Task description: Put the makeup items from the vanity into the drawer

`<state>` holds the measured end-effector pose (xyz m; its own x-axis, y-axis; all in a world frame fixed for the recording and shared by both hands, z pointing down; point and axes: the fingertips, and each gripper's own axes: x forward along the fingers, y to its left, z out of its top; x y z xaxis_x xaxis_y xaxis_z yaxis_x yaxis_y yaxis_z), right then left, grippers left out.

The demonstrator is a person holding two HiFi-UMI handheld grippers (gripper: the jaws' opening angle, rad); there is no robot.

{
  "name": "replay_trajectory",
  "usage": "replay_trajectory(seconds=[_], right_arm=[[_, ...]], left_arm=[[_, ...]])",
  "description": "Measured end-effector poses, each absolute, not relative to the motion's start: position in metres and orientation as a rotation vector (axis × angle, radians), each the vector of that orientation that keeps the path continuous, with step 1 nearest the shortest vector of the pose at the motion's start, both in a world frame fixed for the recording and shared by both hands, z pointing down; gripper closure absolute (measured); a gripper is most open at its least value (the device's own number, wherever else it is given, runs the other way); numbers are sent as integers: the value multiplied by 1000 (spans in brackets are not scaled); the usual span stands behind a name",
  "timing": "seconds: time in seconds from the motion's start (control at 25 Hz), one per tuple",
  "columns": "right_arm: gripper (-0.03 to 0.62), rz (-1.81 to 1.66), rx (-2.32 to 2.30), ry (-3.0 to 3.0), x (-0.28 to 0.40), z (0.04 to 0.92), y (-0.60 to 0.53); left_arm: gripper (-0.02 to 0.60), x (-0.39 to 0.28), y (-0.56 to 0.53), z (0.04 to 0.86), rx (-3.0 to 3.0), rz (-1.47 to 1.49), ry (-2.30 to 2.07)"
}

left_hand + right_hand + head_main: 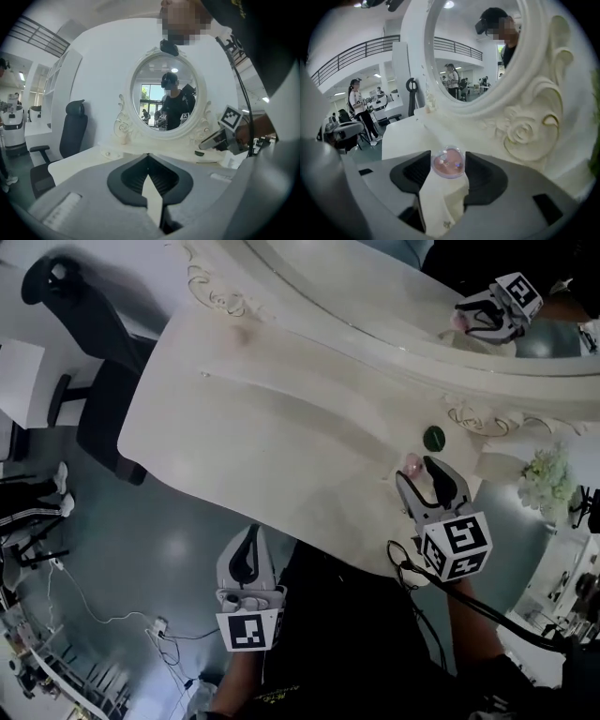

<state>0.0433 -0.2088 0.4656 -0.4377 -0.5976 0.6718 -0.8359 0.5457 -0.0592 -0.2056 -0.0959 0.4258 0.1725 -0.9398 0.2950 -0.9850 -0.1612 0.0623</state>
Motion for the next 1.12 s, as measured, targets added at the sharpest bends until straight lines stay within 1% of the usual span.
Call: replay_trajectory(seconds=[0.16, 0.32, 0.72, 1.12], right_arm=[[364, 620, 1211, -2061, 92, 495, -172], [364, 676, 1215, -1998, 116, 522, -167], [362, 868, 1156, -1901, 121, 563, -166], [361, 910, 1116, -1870, 115, 576, -165]], left_arm=[[560, -186, -101, 420, 2274, 246, -1812], [560, -170, -99, 420, 2307, 267, -1771], [560, -168, -92, 422, 2296, 296, -1777], [560, -170, -94, 425, 2275, 296, -1787]])
